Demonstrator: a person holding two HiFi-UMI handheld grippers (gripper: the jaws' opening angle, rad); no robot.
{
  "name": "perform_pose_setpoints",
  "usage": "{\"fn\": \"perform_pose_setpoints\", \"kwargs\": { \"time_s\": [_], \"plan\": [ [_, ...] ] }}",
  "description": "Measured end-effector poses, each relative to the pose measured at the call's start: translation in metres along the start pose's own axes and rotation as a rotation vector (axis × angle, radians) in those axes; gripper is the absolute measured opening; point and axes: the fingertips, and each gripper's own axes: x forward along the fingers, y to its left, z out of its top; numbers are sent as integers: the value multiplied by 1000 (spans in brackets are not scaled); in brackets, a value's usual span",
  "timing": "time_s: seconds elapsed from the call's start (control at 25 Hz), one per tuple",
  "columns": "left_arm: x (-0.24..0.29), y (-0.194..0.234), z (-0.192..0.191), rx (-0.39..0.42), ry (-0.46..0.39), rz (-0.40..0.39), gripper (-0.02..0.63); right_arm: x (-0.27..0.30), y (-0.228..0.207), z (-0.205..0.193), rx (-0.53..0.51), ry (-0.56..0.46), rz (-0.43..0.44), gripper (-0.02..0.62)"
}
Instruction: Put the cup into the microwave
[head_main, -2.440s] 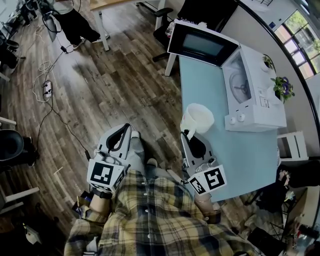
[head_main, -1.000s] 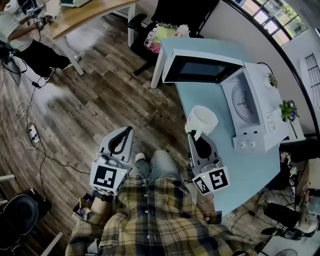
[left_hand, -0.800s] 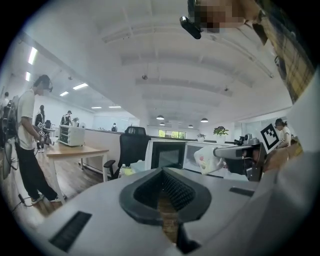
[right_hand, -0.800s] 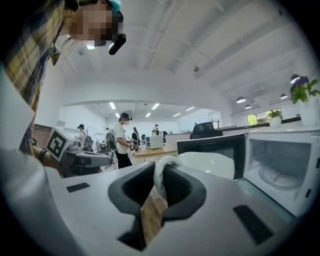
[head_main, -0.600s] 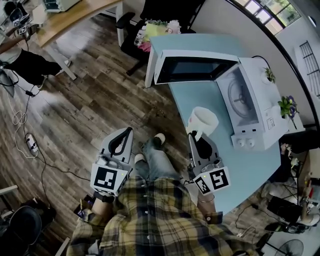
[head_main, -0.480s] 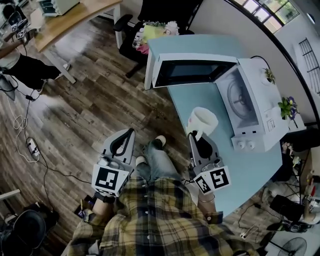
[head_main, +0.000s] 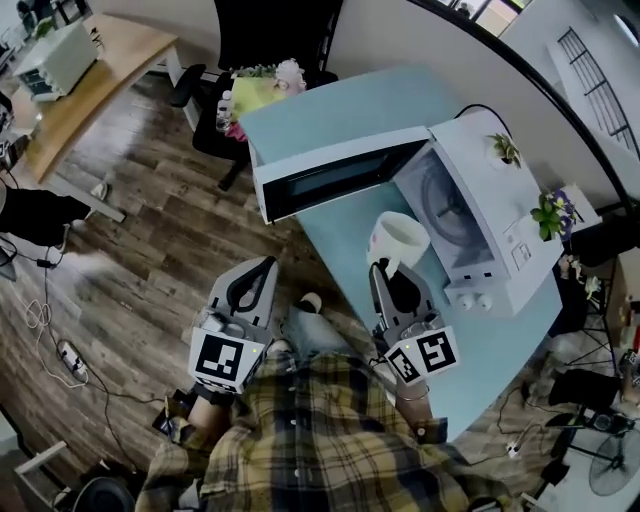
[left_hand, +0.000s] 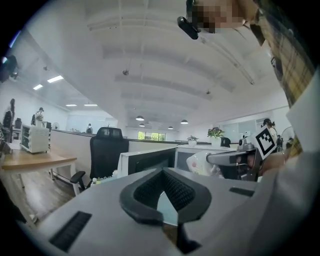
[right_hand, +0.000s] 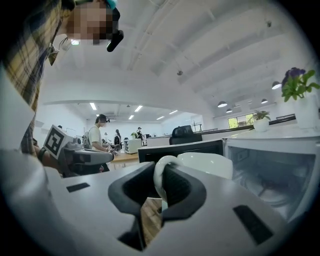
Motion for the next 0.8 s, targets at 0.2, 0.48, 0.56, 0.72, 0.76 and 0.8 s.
{"fn": "perform_pose_setpoints", "kwargs": {
  "time_s": [0.2, 0.48, 0.56, 0.72, 0.76, 0.8],
  "plan": [
    [48, -9, 18, 14, -3, -100, -7, 7, -33, 14, 15, -14, -71, 51],
    [101, -29, 28, 35, 2, -209, -6, 5, -72, 19, 18, -29, -146, 51],
    [113, -35, 31, 41, -1, -233, -6, 2, -82, 20, 21, -36, -170, 51],
    [133, -49, 36, 52, -10, -296, -6, -9, -98, 22, 15, -51, -228, 51],
    [137, -53, 36, 53, -10, -314, -6, -12, -101, 23, 14, -54, -245, 51],
    [142, -57, 35, 54, -8, -333, -6, -16, -104, 23, 15, -57, -263, 51]
  ]
}}
